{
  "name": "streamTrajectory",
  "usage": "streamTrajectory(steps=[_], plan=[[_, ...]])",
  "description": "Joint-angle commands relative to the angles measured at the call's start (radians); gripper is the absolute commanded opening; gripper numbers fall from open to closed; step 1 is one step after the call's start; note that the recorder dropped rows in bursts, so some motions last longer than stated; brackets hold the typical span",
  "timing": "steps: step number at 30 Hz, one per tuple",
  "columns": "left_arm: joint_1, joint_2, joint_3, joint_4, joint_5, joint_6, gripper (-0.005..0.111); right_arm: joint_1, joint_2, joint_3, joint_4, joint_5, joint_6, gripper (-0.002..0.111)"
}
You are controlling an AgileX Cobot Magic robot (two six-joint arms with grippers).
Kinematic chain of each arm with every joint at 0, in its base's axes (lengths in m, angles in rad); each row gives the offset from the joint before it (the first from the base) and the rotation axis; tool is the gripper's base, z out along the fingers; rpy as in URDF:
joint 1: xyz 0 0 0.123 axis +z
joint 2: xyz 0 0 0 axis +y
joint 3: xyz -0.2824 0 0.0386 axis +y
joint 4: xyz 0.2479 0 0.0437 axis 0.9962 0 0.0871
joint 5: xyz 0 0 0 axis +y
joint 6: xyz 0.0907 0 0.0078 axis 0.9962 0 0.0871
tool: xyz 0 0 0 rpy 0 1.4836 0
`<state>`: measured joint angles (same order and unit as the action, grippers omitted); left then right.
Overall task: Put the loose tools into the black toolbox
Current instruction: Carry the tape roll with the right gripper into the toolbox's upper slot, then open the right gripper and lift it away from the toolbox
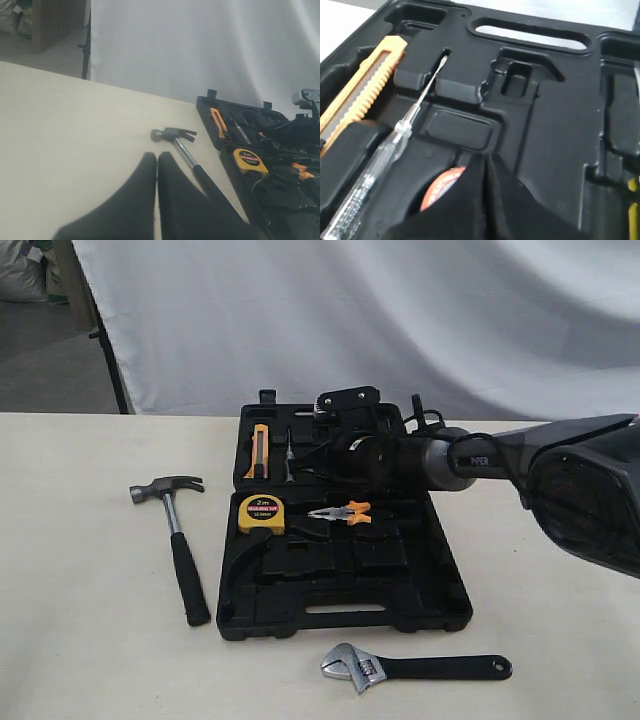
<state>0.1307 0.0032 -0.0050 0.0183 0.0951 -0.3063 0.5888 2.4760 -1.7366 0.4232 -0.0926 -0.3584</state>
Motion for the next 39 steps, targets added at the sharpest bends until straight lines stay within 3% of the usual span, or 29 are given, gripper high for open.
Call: streamTrajectory(steps=[1, 11, 22, 33, 39], plan=[[0.025, -0.003, -0.003, 0.004, -0.007, -0.005, 0.001, -0.002, 0.013, -0.023, -0.003, 0.111, 0.003, 0.001], [0.025, -0.003, -0.003, 0.004, -0.007, -0.005, 0.001, -0.037, -0.131, -0.023, -0.012, 0.297, -0.006, 0.001], [0.025, -0.003, -0.003, 0.004, -0.007, -0.005, 0.001, -0.133, -0.394, -0.006, -0.015, 0.652, -0.001, 0.001], [0.025, -0.003, -0.003, 0.004, -0.007, -0.005, 0.001, -0.133, -0.681, 0.277, -0.032, 0.666, -0.005, 0.001], [0.025, -0.003, -0.003, 0.004, -0.007, -0.005, 0.001, -0.079, -0.848, 0.481, -0.032, 0.674, -0.046, 0.001]])
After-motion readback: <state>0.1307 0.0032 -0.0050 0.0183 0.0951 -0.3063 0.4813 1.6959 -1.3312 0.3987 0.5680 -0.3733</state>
